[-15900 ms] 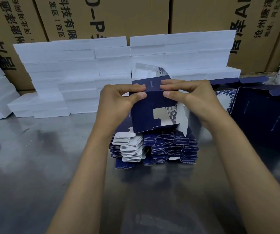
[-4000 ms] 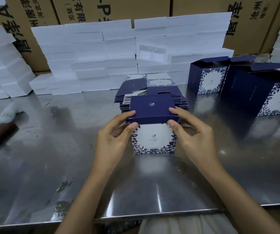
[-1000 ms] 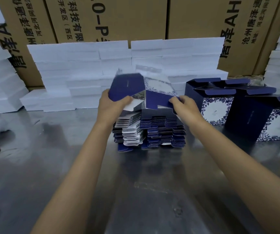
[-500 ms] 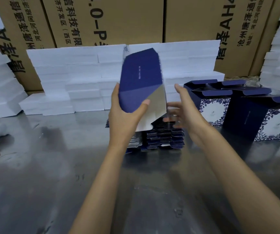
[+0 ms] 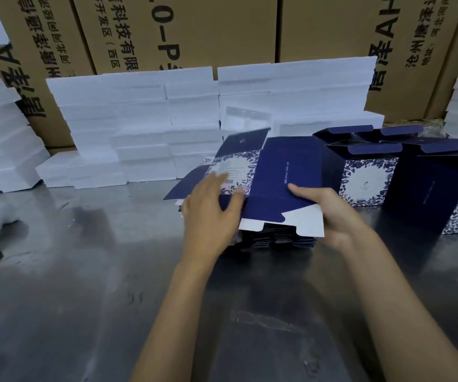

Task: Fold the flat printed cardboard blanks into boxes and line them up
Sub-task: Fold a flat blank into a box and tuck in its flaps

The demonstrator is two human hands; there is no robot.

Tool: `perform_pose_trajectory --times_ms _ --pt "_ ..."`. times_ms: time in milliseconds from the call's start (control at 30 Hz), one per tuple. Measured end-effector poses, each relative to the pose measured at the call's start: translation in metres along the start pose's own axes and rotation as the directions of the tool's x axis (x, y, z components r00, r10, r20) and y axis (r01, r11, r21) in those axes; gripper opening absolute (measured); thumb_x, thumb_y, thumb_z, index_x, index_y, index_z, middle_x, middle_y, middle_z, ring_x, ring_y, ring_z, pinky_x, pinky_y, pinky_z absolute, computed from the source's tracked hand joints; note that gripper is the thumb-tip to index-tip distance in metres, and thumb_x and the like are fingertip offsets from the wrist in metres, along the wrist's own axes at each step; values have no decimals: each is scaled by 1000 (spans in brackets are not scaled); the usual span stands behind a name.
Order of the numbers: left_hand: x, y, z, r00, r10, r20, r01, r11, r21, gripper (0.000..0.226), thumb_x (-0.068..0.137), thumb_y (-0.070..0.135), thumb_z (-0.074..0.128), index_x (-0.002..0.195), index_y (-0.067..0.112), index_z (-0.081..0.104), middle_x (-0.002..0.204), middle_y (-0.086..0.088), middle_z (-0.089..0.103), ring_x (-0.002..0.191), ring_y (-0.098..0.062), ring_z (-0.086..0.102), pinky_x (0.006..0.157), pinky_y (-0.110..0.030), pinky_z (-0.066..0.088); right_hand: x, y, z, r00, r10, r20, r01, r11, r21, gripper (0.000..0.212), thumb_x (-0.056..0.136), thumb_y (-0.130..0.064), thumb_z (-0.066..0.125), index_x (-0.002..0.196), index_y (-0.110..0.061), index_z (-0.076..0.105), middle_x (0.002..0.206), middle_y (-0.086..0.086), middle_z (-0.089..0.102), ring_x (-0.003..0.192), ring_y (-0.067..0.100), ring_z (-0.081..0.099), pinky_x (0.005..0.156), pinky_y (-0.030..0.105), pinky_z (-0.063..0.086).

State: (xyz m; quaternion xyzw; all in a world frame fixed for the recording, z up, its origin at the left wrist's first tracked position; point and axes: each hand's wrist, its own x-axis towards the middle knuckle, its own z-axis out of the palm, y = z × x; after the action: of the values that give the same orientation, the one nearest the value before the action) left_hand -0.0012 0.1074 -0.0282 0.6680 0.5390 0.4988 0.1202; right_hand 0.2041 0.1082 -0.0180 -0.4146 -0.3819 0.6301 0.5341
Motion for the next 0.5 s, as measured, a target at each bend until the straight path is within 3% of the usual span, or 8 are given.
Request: perform_pose_trajectory --times_ms 67,167,233,333,400,500 --pt "5 -8 -10 992 -95 -80 79 980 -184 40 93 22 66 133 21 59 131 13 60 119 1 55 103 -11 38 0 5 -7 1000 -6 27 6 1000 -31 42 78 -28 75 116 -9 72 105 11 77 83 27 76 70 40 63" --pt "13 -18 -28 958 -275 -85 201 851 -485 40 87 9 73 121 25 62 109 14 68 92 10 64 71 -5 47 -1 7 -17 996 -43 79 44 999 -10 44 73 -30 75 112 -11 73 103 10 77 80 26 76 68 39 61" --pt "19 -26 -39 944 -328 -30 251 776 -578 40 84 10 77 120 23 65 101 10 73 88 1 68 70 -10 49 -3 8 -22 992 -55 111 55 998 -4 40 74 -25 78 111 -10 75 104 11 77 81 26 77 65 38 62" --pt "17 -31 -48 915 -300 268 401 614 -680 24 86 21 77 109 19 75 106 -1 77 94 -15 74 73 -24 57 -7 13 -25 985 -15 171 18 1000 -19 23 76 -22 79 97 -14 83 104 9 78 84 24 77 65 34 61" --pt "12 -34 -47 883 -246 400 461 615 -640 25 88 29 75 112 23 75 114 -2 75 101 -20 74 73 -27 59 -9 16 -26 981 -12 193 12 1000 2 24 76 -25 79 98 -15 83 107 10 78 89 25 77 69 35 61" --pt "10 -37 -46 890 -216 401 438 650 -622 20 93 26 70 112 29 74 117 1 74 105 -20 72 79 -31 59 -10 17 -26 984 -62 166 68 997 -30 30 73 -32 84 99 -17 83 109 10 77 94 24 77 73 32 61"
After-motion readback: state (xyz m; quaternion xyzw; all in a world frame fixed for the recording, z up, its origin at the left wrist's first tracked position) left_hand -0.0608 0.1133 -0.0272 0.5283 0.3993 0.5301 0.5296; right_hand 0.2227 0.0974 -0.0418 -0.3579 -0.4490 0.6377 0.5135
